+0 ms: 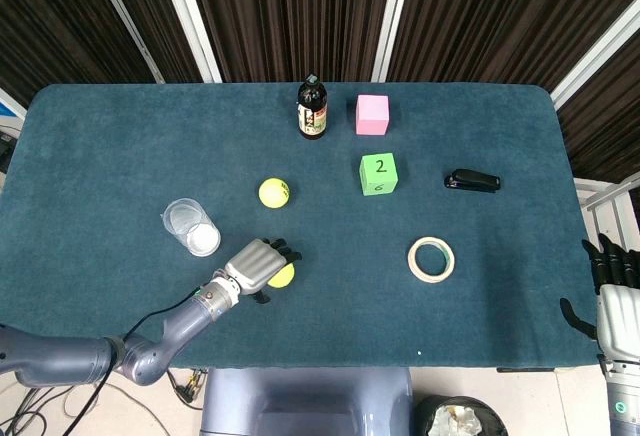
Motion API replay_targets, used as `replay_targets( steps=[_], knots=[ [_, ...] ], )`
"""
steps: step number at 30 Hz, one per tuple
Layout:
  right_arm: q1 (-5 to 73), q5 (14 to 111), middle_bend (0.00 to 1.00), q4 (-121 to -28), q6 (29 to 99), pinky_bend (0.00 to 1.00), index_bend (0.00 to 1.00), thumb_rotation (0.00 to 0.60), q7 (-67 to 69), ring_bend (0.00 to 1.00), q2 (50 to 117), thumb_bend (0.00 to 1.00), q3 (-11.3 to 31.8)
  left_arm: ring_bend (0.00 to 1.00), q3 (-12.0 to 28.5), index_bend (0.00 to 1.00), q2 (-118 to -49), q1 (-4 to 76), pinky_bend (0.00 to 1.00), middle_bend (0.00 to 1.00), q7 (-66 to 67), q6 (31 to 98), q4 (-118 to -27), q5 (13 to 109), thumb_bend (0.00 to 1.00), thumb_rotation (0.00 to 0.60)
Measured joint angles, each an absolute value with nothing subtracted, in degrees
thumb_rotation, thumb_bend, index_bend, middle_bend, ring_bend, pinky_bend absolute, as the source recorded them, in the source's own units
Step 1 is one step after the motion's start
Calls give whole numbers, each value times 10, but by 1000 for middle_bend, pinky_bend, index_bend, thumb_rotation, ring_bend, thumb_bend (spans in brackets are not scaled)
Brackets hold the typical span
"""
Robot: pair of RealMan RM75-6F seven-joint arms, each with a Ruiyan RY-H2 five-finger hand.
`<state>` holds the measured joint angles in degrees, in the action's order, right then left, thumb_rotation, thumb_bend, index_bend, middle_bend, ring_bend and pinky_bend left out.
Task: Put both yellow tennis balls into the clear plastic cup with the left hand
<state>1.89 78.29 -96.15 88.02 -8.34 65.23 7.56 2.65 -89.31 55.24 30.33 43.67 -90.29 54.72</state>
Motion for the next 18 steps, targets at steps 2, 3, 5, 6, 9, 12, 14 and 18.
replay_targets(
  steps=[2,3,5,6,9,12,14,18],
  knots=[
    [19,783,30,-962,880,11,113,600,-83,59,652,347,76,233,26,275,-898,552,437,354,303,442,-897,554,147,600],
    [18,782,30,-962,880,11,113,600,-82,59,652,347,76,254,25,296,-901,552,465,377,304,444,-894,558,164,600],
    [18,782,30,-962,880,11,113,600,-82,58,652,346,76,284,23,330,-908,552,506,412,306,450,-886,567,209,600],
    [18,781,30,-962,880,11,113,600,-81,58,651,346,76,297,23,346,-911,551,524,428,305,452,-883,570,246,600],
    [18,779,30,-964,880,11,113,600,-80,59,651,346,77,321,22,372,-920,548,547,454,301,461,-874,581,315,600],
    [16,777,30,-965,881,11,113,600,-79,58,650,345,78,329,24,381,-925,544,554,460,296,471,-868,589,324,600],
    [16,775,30,-965,882,11,113,600,-78,58,649,346,79,329,27,382,-926,541,550,460,293,481,-866,594,324,600],
    [15,773,29,-966,884,11,113,600,-78,59,649,346,81,329,39,381,-918,538,526,462,278,492,-877,602,323,600]
  ],
)
